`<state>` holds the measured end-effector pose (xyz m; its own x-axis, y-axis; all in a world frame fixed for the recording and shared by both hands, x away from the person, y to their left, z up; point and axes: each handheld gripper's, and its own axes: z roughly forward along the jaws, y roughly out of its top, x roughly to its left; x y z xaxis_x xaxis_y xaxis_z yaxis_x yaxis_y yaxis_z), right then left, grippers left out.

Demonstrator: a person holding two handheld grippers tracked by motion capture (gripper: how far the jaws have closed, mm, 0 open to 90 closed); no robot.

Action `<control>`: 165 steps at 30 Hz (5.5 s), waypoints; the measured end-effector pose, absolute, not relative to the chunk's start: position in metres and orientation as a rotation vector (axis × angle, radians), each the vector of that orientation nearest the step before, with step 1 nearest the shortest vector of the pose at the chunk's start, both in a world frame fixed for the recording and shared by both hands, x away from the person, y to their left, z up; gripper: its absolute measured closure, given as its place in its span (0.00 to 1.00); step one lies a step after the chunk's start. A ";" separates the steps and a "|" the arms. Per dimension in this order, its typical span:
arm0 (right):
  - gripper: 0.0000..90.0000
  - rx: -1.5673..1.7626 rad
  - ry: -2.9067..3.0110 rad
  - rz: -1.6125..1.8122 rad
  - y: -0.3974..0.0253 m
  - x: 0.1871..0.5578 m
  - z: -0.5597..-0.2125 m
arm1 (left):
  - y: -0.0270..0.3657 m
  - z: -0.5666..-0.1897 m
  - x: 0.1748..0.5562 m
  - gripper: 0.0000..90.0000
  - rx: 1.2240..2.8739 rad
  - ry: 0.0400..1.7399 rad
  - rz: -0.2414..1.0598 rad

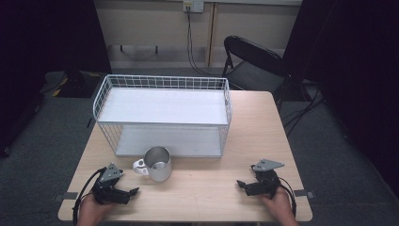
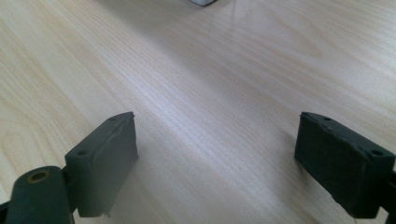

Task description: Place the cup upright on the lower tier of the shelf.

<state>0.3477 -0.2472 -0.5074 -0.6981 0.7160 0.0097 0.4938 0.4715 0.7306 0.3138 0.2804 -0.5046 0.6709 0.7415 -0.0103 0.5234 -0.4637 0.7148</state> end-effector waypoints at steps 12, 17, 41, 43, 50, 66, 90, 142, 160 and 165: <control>0.13 1.030 2.425 1.059 -0.247 0.348 -0.507 | 0.282 -0.500 0.314 0.17 2.178 1.009 0.410; 0.13 1.030 2.425 1.059 -0.247 0.348 -0.507 | 0.282 -0.498 0.314 0.22 2.198 0.996 0.410; 0.13 1.029 2.425 1.059 -0.247 0.348 -0.507 | 0.278 -0.469 0.320 0.28 2.145 0.898 0.411; 0.13 1.030 2.425 1.059 -0.247 0.348 -0.507 | 0.276 -0.468 0.322 0.29 2.126 0.897 0.402; 0.13 1.030 2.425 1.059 -0.247 0.348 -0.507 | 0.269 -0.463 0.329 0.29 2.123 0.870 0.406; 0.13 1.030 2.425 1.059 -0.247 0.348 -0.507 | 0.266 -0.456 0.333 0.32 2.134 0.826 0.378; 0.13 1.030 2.425 1.059 -0.247 0.348 -0.507 | 0.255 -0.453 0.333 0.53 2.173 0.741 0.361; 0.13 1.029 2.425 1.059 -0.247 0.348 -0.507 | 0.242 -0.451 0.327 0.80 2.243 0.765 0.420; 0.13 1.029 2.425 1.059 -0.247 0.348 -0.507 | 0.241 -0.454 0.334 0.79 2.256 0.725 0.343; 0.13 1.030 2.425 1.059 -0.247 0.348 -0.507 | 0.240 -0.452 0.332 0.80 2.247 0.752 0.350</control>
